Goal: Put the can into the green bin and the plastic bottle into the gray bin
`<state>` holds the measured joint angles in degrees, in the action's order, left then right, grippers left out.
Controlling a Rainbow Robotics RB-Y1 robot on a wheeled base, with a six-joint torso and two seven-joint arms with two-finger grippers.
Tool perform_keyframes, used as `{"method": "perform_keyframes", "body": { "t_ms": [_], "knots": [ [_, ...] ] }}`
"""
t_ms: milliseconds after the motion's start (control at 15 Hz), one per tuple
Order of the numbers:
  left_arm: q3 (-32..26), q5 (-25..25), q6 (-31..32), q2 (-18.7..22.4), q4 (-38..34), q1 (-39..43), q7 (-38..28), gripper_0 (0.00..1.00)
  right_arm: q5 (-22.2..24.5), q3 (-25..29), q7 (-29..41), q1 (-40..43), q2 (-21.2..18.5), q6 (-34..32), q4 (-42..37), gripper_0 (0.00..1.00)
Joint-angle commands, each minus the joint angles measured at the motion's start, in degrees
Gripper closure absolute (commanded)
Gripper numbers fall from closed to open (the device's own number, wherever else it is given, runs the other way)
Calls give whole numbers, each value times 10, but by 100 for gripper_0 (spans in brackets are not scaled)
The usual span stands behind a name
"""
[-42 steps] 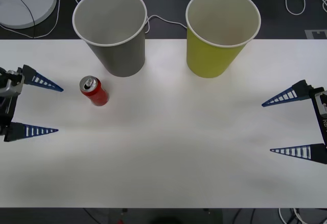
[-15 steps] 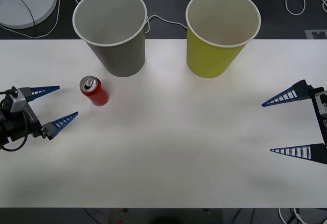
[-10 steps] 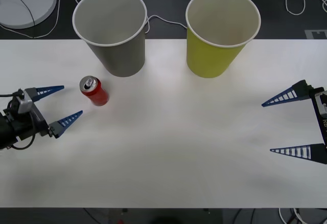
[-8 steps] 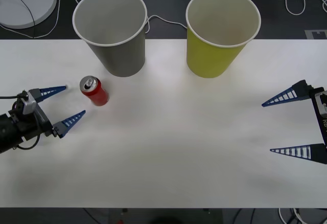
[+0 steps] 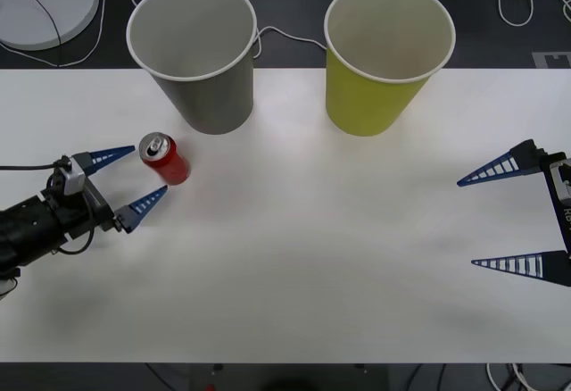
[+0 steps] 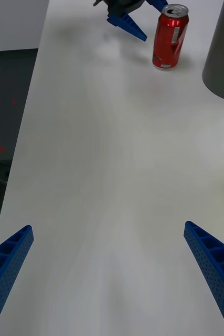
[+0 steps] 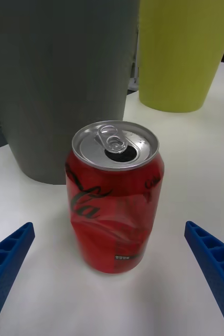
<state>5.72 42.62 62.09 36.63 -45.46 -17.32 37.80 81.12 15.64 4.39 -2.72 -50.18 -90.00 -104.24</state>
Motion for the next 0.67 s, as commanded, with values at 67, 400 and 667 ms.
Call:
{"method": "perform_keyframes", "body": {
  "t_ms": [67,400,667],
  "knots": [
    [0,0,-11,-14,0,-5,2,0,0,0,0,0,0,0,0,0],
    [0,7,-36,-34,0,-21,1,0,0,0,0,0,0,0,0,0],
    [0,22,-56,-48,0,-33,1,0,0,0,0,0,0,0,0,0]
  ]
}}
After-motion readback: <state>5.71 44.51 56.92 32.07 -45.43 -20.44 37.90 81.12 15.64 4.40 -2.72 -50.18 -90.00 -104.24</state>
